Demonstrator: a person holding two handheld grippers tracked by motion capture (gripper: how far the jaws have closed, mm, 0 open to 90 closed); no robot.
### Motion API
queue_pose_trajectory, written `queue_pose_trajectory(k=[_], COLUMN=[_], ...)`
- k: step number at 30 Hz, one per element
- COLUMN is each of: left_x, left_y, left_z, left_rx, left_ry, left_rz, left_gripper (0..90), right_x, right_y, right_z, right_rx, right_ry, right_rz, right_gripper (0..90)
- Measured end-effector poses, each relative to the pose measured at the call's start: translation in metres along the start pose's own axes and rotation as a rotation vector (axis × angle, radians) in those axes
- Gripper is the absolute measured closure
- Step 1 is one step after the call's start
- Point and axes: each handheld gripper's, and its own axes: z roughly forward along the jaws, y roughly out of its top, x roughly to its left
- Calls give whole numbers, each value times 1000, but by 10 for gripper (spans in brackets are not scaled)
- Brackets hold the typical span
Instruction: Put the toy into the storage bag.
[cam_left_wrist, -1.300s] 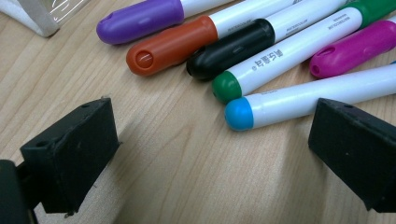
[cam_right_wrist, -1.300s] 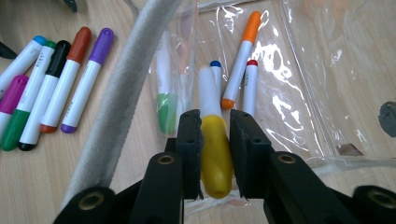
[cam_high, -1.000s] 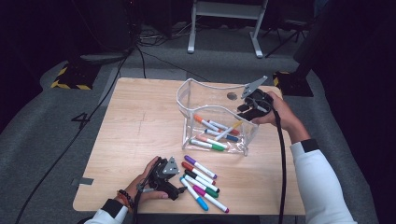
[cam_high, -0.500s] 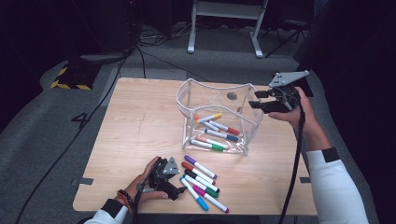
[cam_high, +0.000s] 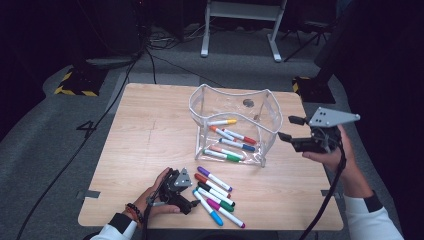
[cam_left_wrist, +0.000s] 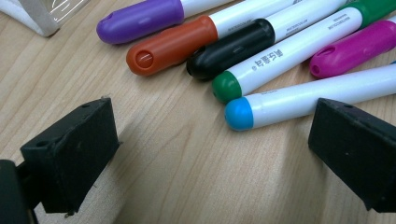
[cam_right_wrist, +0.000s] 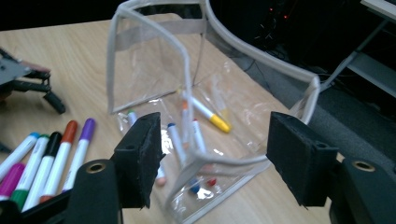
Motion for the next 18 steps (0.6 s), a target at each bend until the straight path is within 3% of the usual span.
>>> queue_pose_trajectory(k=[5, 10, 14, 18], left_x=[0, 0, 0, 0], left_y=[0, 0, 0, 0], left_z=[0, 0, 0, 0], left_rx=[-2, -1, 0, 0], left_ry=[1, 1, 0, 2], left_rz=[-1, -2, 0, -1], left_gripper=[17, 17, 17, 17], right_x=[23, 42, 58, 74], right_y=[-30, -60, -76, -81], right_z=[5, 22, 43, 71], right_rx=[-11, 23, 39, 54], right_ry=[59, 93, 140, 198], right_rz=[19, 22, 24, 24], right_gripper=[351, 357, 376, 405])
